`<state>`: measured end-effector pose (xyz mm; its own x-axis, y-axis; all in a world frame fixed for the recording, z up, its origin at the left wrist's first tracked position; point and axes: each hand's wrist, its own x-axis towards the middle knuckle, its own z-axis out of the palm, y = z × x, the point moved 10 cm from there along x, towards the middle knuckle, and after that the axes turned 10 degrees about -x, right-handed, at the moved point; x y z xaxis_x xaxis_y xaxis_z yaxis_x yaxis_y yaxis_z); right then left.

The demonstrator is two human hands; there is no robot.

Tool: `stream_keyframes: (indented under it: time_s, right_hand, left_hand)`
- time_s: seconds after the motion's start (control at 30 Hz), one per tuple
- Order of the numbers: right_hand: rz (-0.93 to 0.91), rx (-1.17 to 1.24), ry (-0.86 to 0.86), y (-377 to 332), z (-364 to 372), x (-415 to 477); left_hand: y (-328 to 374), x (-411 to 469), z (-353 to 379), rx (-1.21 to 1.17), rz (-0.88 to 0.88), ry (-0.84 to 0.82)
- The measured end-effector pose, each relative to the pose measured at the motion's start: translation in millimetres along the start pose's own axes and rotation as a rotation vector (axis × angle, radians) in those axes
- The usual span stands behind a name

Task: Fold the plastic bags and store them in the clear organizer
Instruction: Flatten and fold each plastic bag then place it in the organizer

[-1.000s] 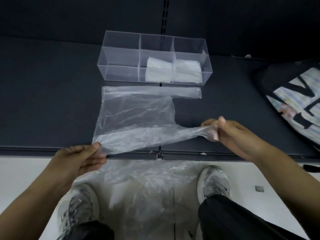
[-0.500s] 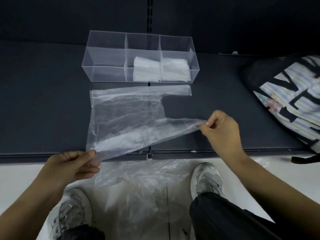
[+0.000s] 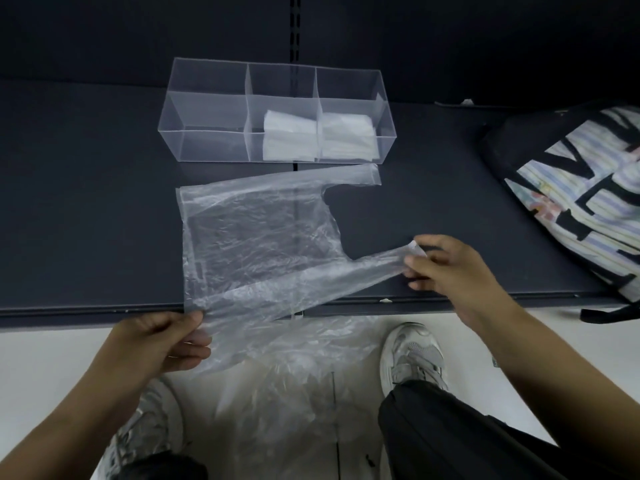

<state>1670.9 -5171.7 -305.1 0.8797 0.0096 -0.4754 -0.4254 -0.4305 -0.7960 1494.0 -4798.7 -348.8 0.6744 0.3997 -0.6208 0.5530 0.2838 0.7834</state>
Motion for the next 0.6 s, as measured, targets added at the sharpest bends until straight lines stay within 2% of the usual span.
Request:
stream_keyframes:
  time_s: [0.1,0.17,0.23,0.3,0.37,0.4,0.43,0.5,0.53,0.6]
  right_hand:
    - [-0.087,-0.169,0.208,3.5,-20.7,0.4]
    - [-0.075,-0.306,0.24,10.9,-31.3,-1.1]
    - [-0.057,-0.591,0.252,13.7,-36.1,-5.4]
    - [-0.087,-0.83,0.324,2.9,-40.0,-13.3]
    - [-0.233,-0.847,0.424,-27.8,-31.3,-23.0]
    - [-0.359,-0.825,0.457,-49.1,-17.7,-28.6]
    - [-0.498,-0.815,0.451,-71.9,4.9,-33.8]
    - [-0.751,-0.851,0.274,-108.6,74.4,-38.3]
    - [-0.832,-0.891,0.141,-118.8,114.5,-38.3]
    - [-0.927,-0.996,-0.054,-124.8,182.4,-33.3]
  left_hand:
    - [-0.2,-0.1,-1.1,0.027,0.015,-0.004]
    - [-1.1,-0.9,2.3,0.063,0.015,-0.02]
    - [4.9,-4.3,3.5,0.183,0.061,0.009]
    - [23.2,-9.9,-6.6,0.464,0.202,0.134]
    - [54.6,-22.2,-15.9,0.764,0.414,0.319]
    - [72.4,-29.4,-13.6,0.824,0.546,0.376]
    - [88.8,-34.8,-5.6,0.82,0.693,0.386]
    - [113.1,-31.9,24.0,0.803,0.943,0.3]
    - [120.0,-21.1,43.9,0.85,1.002,0.225]
    - [119.9,14.8,78.9,1.03,0.944,0.062]
